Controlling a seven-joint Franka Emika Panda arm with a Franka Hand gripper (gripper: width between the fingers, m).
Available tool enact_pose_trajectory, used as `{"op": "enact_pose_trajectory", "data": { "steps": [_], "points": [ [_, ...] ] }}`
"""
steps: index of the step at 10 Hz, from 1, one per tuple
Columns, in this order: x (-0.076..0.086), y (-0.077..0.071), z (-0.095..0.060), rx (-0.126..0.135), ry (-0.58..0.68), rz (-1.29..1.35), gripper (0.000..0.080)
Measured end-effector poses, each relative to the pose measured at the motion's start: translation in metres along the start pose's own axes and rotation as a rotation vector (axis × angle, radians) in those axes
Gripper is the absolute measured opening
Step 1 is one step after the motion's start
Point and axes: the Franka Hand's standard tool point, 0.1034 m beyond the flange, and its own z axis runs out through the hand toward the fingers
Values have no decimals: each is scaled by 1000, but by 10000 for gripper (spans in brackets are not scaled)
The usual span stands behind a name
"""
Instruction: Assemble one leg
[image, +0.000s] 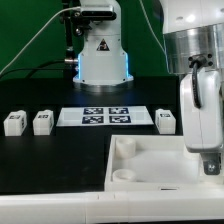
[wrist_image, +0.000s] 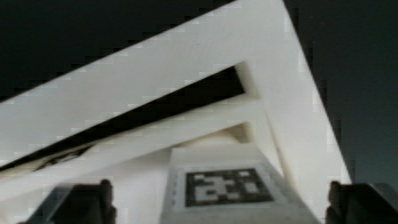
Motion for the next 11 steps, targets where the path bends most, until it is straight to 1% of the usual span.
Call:
{"op": "enact_pose_trajectory", "data": {
  "steps": [1, 2, 4, 5, 11],
  "points": [
    [-1, 2, -8, 22, -17, -10, 640],
    [-3, 6, -16, 29, -28, -9, 647],
    [-14, 5, -36, 45, -52, -15, 649],
    [-19, 2, -39, 46, -60, -18, 649],
    [-18, 3, -36, 46, -56, -23, 649]
  ]
}}
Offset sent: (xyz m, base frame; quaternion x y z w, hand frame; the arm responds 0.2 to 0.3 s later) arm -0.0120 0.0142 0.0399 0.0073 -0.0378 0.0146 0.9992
